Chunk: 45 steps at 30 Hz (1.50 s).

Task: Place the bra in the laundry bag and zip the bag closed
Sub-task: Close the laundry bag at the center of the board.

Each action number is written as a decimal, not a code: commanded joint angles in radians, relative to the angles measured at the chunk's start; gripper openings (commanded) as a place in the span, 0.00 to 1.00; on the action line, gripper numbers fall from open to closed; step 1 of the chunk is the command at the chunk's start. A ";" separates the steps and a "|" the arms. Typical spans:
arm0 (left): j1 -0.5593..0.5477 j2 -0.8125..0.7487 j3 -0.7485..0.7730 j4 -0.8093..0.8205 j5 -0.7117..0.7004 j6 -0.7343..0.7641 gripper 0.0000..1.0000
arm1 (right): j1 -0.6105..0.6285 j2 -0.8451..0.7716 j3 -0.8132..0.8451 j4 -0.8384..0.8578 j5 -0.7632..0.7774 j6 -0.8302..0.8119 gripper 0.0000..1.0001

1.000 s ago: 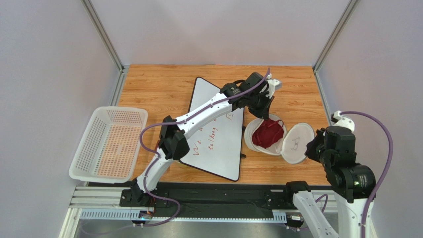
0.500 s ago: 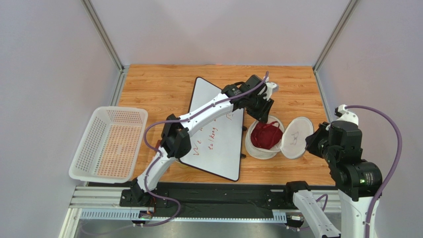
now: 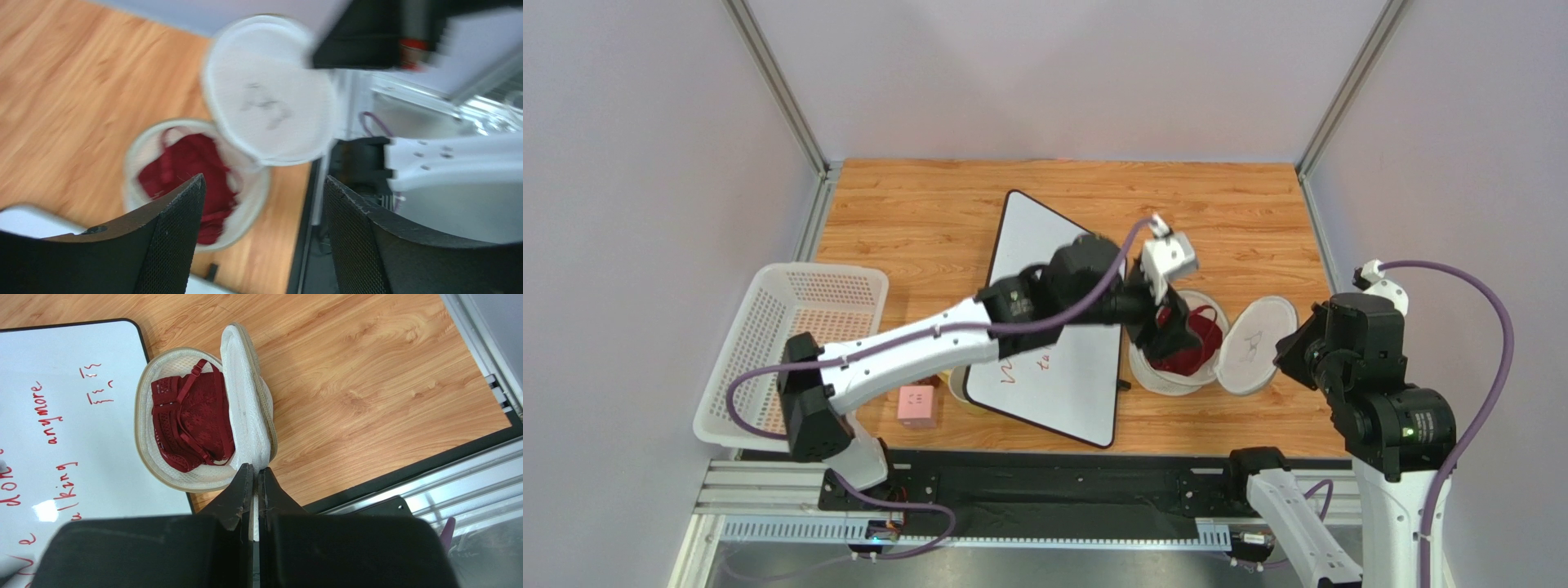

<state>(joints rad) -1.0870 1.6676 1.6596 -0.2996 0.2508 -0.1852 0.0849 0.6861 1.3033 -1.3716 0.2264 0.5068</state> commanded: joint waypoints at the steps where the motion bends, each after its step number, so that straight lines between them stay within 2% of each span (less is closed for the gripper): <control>1: -0.119 -0.052 -0.274 0.535 -0.015 0.107 0.77 | 0.006 0.016 -0.006 -0.092 -0.021 0.081 0.00; 5: -0.148 0.044 -0.226 0.516 0.007 0.122 0.82 | 0.006 0.030 0.013 -0.099 -0.038 0.128 0.00; 8: -0.180 0.075 -0.239 0.586 -0.034 0.150 0.84 | 0.006 0.038 0.036 -0.103 -0.029 0.159 0.00; 12: -0.198 0.129 -0.192 0.560 -0.065 0.158 0.87 | 0.004 0.049 0.054 -0.101 -0.073 0.190 0.00; 20: -0.202 0.219 -0.100 0.502 -0.093 0.145 0.86 | 0.006 0.056 0.062 -0.101 -0.097 0.197 0.00; 22: -0.202 0.248 -0.057 0.476 -0.126 0.133 0.81 | 0.006 0.058 0.065 -0.104 -0.099 0.196 0.00; 25: -0.200 0.282 -0.005 0.406 -0.151 0.124 0.65 | 0.004 0.052 0.070 -0.109 -0.099 0.187 0.00; 26: -0.202 0.284 -0.001 0.387 -0.150 0.122 0.54 | 0.006 0.047 0.070 -0.110 -0.101 0.184 0.00; 28: -0.198 0.282 -0.004 0.376 -0.171 0.106 0.41 | 0.006 0.043 0.065 -0.113 -0.105 0.179 0.03; 29: -0.197 0.279 -0.009 0.375 -0.171 0.102 0.27 | 0.006 0.036 0.063 -0.113 -0.107 0.176 0.05; 30: -0.195 0.274 -0.012 0.373 -0.182 0.090 0.23 | 0.006 0.033 0.060 -0.112 -0.111 0.174 0.06; 33: -0.171 0.256 -0.034 0.366 -0.159 0.053 0.18 | 0.006 0.021 0.054 -0.115 -0.117 0.148 0.18; 34: -0.162 0.239 -0.052 0.366 -0.154 0.018 0.17 | 0.006 0.017 0.056 -0.118 -0.111 0.139 0.27; 38: -0.113 0.192 -0.109 0.384 -0.099 -0.086 0.06 | 0.004 -0.013 0.065 -0.136 -0.062 0.093 0.47; 40: -0.084 0.169 -0.141 0.401 -0.039 -0.153 0.06 | 0.006 -0.022 0.057 -0.153 -0.041 0.090 0.68; 44: 0.010 0.147 -0.204 0.448 0.086 -0.357 0.04 | 0.006 -0.037 0.024 -0.132 -0.094 0.107 0.82; 45: 0.025 0.143 -0.213 0.459 0.132 -0.387 0.03 | 0.006 -0.039 -0.002 -0.115 -0.111 0.108 0.83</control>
<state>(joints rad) -1.1320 1.8874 1.4815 0.0830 0.2264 -0.3553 0.0849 0.6586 1.3350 -1.3670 0.1547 0.6262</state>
